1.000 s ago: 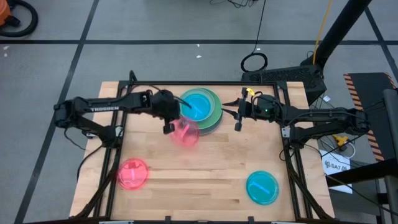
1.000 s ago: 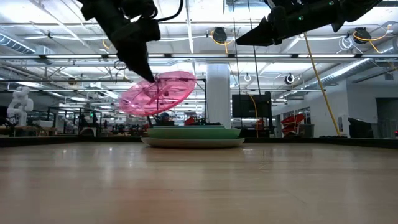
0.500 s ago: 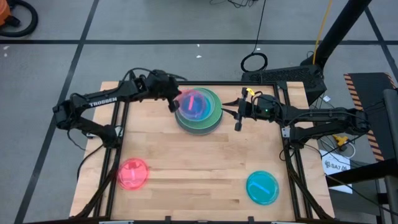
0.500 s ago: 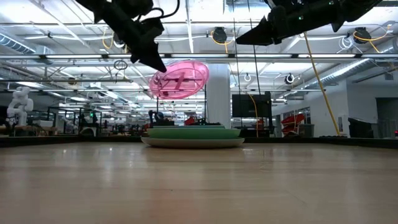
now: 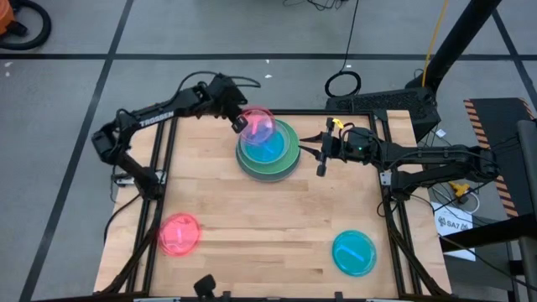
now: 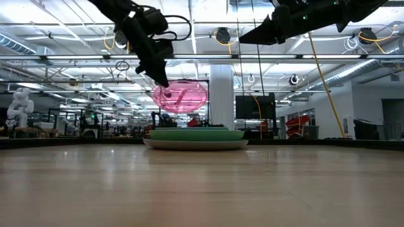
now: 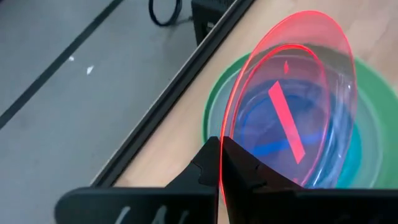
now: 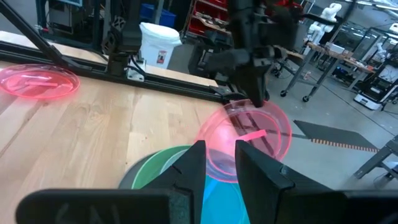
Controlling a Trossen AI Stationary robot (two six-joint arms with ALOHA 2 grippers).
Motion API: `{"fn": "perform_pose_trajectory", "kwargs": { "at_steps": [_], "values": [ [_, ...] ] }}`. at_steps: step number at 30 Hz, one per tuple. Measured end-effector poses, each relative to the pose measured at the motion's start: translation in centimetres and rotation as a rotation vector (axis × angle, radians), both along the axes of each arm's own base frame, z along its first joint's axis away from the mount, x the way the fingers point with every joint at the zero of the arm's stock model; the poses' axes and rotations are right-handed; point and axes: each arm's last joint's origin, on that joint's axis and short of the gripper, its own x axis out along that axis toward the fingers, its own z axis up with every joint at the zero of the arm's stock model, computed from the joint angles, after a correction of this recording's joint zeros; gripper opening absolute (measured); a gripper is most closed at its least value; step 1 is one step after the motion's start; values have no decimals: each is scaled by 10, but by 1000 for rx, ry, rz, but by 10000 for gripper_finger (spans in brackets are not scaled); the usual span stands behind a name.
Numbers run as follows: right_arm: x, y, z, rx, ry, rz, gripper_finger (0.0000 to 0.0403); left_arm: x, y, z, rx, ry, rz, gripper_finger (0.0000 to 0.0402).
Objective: Stack plastic plates
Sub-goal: Stack the pink plate on the blue plate
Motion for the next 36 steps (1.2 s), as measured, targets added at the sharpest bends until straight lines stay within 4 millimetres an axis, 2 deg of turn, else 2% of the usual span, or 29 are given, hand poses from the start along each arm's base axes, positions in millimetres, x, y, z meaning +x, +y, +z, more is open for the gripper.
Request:
{"fn": "perform_pose_trajectory", "kwargs": {
  "at_steps": [4, 9, 15, 36],
  "values": [
    [0, 0, 0, -6, 2, 1, 79, 11, 14, -1, -32, 61, -32, 6],
    [0, 0, 0, -7, 4, 1, 79, 23, 22, -22, -151, 109, -77, 6],
    [0, 0, -1, -12, 12, 3, 79, 28, 26, -39, -197, 148, -78, 6],
    [0, 0, -1, -13, 13, 1, 79, 32, 27, -41, -188, 136, -80, 6]
  ]
}}
